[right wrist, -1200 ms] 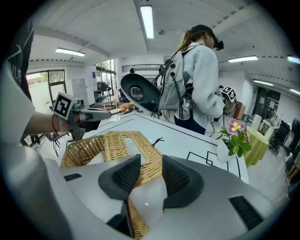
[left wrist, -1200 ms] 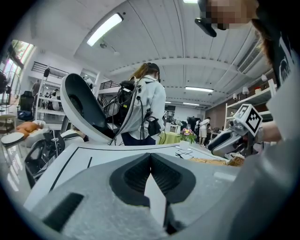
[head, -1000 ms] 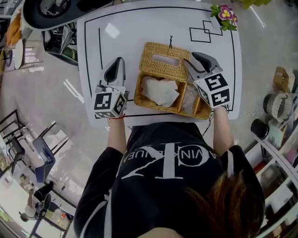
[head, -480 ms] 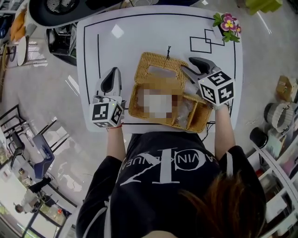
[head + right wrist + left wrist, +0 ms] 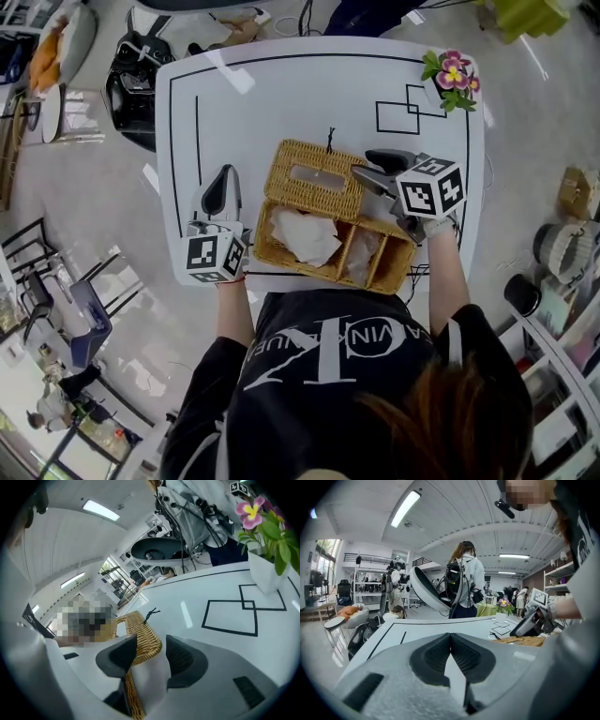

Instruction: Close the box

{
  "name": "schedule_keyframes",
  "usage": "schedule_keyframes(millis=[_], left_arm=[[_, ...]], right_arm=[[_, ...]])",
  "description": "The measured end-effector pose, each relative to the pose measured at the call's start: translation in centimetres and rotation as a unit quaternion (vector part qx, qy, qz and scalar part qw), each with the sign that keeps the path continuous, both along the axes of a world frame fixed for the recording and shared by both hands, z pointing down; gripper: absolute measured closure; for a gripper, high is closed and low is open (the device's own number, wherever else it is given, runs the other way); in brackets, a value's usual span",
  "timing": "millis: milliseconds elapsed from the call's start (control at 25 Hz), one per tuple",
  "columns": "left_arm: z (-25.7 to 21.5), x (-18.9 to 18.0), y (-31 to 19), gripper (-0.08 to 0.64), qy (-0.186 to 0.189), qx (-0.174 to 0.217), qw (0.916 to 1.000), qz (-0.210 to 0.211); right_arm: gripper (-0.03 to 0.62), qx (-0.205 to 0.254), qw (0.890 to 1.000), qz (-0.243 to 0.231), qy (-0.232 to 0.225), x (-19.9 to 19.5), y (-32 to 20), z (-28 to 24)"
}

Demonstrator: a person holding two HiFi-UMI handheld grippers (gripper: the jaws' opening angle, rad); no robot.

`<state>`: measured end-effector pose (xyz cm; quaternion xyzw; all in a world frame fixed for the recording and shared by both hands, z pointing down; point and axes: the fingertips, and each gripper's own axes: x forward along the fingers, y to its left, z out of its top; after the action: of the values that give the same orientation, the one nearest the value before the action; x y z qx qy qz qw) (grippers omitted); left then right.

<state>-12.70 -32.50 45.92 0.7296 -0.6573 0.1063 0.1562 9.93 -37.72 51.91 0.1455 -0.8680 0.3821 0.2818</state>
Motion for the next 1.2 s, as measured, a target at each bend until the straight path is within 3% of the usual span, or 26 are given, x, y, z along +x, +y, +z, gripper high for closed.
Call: schedule_keyframes(millis=[280, 480, 560, 880, 1200], left_arm=[[0.0, 0.1, 0.4, 0.549, -0.008, -0.007, 0.9999, -0.01], [-0.1, 0.2, 0.6, 0.549, -0.008, -0.007, 0.9999, -0.013], [-0.3, 0.3, 0.8, 0.549, -0.008, -0.005, 0.9999, -0.015], [-1.0, -0.5, 2.4, 0.549, -0.005, 0.009, 0.9997, -0.021], [-3.0, -0.3, 3.0, 0.549, 0.005, 0.045, 0.9989, 0.01]], right_arm=[[0.351, -0.086, 0.996, 0.013, -0.038, 0.3, 0.7, 0.7], [0.384, -0.125, 0.988, 0.021, -0.083, -0.1, 0.8, 0.1], [0.422, -0.108, 0.991, 0.021, -0.078, 0.1, 0.6, -0.2], [0.447, -0.025, 0.997, 0.027, -0.063, 0.3, -0.2, -2.4], [0.477, 0.095, 0.994, 0.044, -0.034, 0.4, 0.0, -6.9]])
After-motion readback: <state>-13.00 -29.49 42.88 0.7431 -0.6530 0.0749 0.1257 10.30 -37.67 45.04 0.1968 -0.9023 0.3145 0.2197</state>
